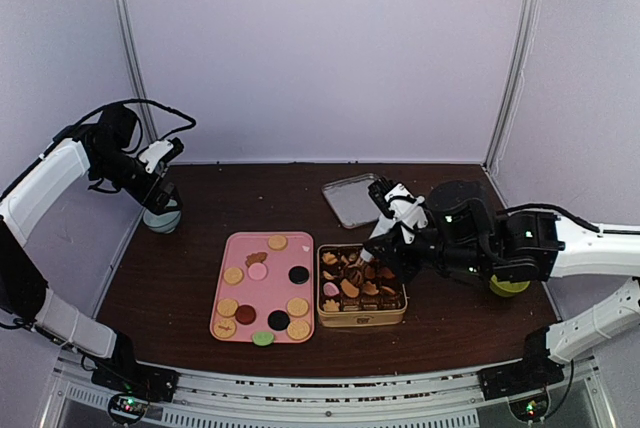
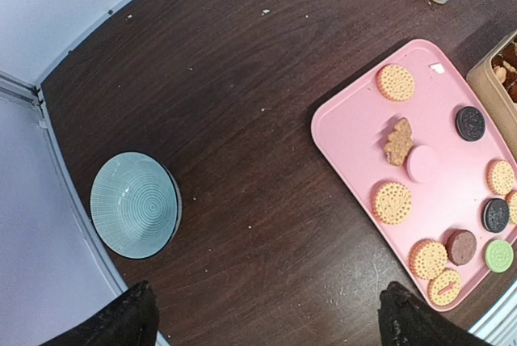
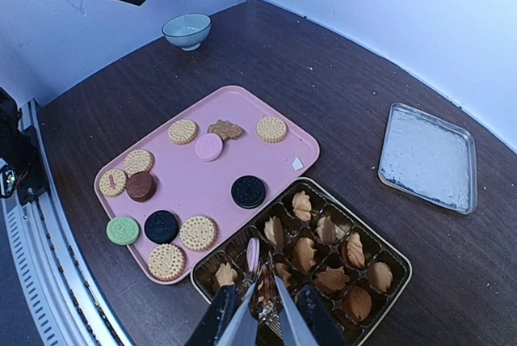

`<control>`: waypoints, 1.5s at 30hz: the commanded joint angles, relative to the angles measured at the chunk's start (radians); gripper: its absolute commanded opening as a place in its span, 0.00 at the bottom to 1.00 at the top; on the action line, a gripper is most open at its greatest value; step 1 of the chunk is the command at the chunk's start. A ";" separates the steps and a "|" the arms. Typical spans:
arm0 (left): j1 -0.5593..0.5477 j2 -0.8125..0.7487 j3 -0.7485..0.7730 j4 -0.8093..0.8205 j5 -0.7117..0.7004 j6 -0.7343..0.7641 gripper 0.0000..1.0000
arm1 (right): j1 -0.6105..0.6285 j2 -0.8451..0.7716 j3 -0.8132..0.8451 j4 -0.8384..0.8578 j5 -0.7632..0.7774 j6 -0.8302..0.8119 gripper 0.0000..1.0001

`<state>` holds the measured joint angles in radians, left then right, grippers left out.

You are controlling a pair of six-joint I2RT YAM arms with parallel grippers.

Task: Pack the cookies
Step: Place the fake cookies in the empty pocket of the box.

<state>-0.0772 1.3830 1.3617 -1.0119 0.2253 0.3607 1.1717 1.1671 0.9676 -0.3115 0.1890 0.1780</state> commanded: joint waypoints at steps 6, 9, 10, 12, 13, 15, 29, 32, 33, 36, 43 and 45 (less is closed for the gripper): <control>0.008 -0.004 0.022 0.010 0.010 0.015 0.98 | -0.002 0.004 0.001 -0.027 0.020 -0.021 0.00; 0.008 -0.002 0.024 0.010 0.014 0.015 0.97 | -0.002 -0.018 -0.010 -0.038 0.008 -0.022 0.00; 0.008 0.000 0.025 0.009 0.016 0.015 0.98 | -0.002 -0.026 -0.014 -0.040 0.001 -0.022 0.00; 0.009 0.002 0.025 0.009 0.017 0.014 0.98 | -0.002 -0.037 -0.021 -0.048 -0.013 -0.019 0.00; 0.008 0.002 0.026 0.009 0.018 0.012 0.98 | -0.002 -0.041 -0.025 -0.051 -0.020 -0.018 0.00; 0.008 0.004 0.028 0.007 0.020 0.011 0.98 | -0.002 -0.045 -0.029 -0.059 -0.026 -0.016 0.00; 0.009 0.003 0.039 -0.002 0.020 0.007 0.98 | -0.002 -0.008 -0.018 -0.024 -0.084 -0.013 0.14; 0.008 0.002 0.040 -0.002 0.019 0.007 0.98 | -0.002 -0.011 -0.013 -0.016 -0.079 -0.012 0.26; 0.008 0.003 0.040 -0.002 0.020 0.007 0.98 | -0.002 -0.014 -0.012 -0.014 -0.075 -0.012 0.28; 0.008 0.005 0.042 -0.002 0.023 0.007 0.97 | -0.001 -0.024 -0.005 -0.014 -0.063 -0.016 0.33; 0.008 0.008 0.052 -0.007 0.026 0.007 0.98 | 0.001 -0.027 0.028 -0.005 -0.073 -0.016 0.35; 0.008 0.007 0.053 -0.007 0.024 0.007 0.98 | 0.008 -0.019 0.039 0.017 -0.078 -0.015 0.34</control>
<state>-0.0772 1.3876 1.3846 -1.0191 0.2298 0.3614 1.1717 1.1591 0.9520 -0.3477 0.1188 0.1627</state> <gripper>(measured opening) 0.976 0.349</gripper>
